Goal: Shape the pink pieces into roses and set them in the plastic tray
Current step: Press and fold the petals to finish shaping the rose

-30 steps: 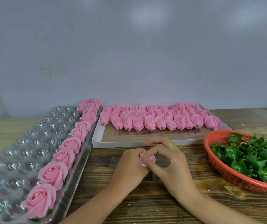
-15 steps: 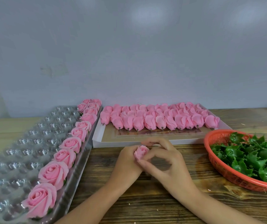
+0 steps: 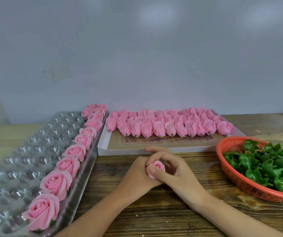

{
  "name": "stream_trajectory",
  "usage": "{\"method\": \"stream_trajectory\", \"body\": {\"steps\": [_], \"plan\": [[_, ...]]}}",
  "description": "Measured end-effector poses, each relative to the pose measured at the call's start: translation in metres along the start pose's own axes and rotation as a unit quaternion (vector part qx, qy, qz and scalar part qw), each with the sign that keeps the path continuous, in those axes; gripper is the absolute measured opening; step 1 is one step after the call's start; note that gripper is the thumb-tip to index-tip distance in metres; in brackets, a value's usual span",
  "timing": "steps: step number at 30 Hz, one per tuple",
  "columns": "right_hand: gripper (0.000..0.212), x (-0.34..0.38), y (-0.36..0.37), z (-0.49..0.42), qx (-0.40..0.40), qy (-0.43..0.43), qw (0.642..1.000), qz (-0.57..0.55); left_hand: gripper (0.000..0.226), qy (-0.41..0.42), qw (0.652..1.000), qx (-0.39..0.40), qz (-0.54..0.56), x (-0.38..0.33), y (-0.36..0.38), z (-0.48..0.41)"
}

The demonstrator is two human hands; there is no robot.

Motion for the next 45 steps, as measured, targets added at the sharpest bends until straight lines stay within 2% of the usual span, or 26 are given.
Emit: {"method": "stream_trajectory", "body": {"steps": [4, 7, 10, 14, 16, 20, 24, 31, 37, 41, 45], "plan": [[0.016, -0.0029, 0.0016, -0.0004, 0.01, 0.005, 0.999, 0.044, 0.029, -0.014, 0.998, 0.001, -0.053, 0.0018, 0.0013, -0.0007], [0.032, -0.0021, 0.0002, 0.0005, 0.006, -0.002, 0.999, 0.043, 0.026, 0.004, 0.999, -0.002, -0.04, 0.0012, 0.0018, 0.0004], [0.042, 0.001, 0.0001, 0.002, 0.003, -0.027, 0.999, 0.022, 0.042, -0.003, 0.999, 0.001, -0.035, 0.0023, 0.003, -0.0003], [0.016, 0.0048, -0.0014, 0.0021, -0.018, -0.074, 0.997, 0.001, 0.019, 0.009, 1.0, 0.008, -0.004, -0.0008, 0.0022, -0.0006], [0.013, 0.005, -0.0027, 0.0016, -0.025, -0.082, 0.996, 0.005, 0.021, 0.007, 1.0, -0.002, 0.026, -0.0011, 0.0001, -0.0002], [0.002, 0.0016, -0.0021, 0.0013, -0.014, -0.076, 0.996, 0.05, 0.026, 0.005, 1.0, 0.002, -0.014, -0.0002, 0.0013, -0.0002], [0.009, 0.0015, 0.0003, 0.002, -0.013, -0.072, 0.995, 0.075, 0.028, 0.012, 0.999, 0.003, -0.053, 0.0001, 0.0024, -0.0027], [0.022, 0.004, -0.0005, 0.0029, -0.024, -0.078, 0.993, 0.08, 0.029, 0.021, 0.999, 0.0, -0.036, -0.0022, 0.0017, -0.0017], [0.008, 0.0049, 0.0003, 0.0036, -0.017, -0.097, 0.99, 0.096, 0.029, 0.002, 0.998, 0.001, -0.062, -0.0003, 0.0019, -0.0032], [0.01, 0.0053, -0.0015, 0.0029, -0.037, -0.092, 0.992, 0.081, 0.027, 0.0, 1.0, -0.005, -0.021, -0.0001, 0.001, -0.0014], [0.015, 0.0066, 0.0007, 0.0028, -0.03, -0.094, 0.992, 0.08, 0.029, -0.005, 0.999, 0.003, -0.043, 0.0016, 0.0023, -0.0012]]}}
Point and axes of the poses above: each hand's wrist, its own z-axis away from the middle knuckle, its own y-axis out of the palm, x = y × z, the point moved 5 cm from there along -z, towards the middle knuckle, and after that the axes turned 10 degrees about -z, right-handed, at the moved point
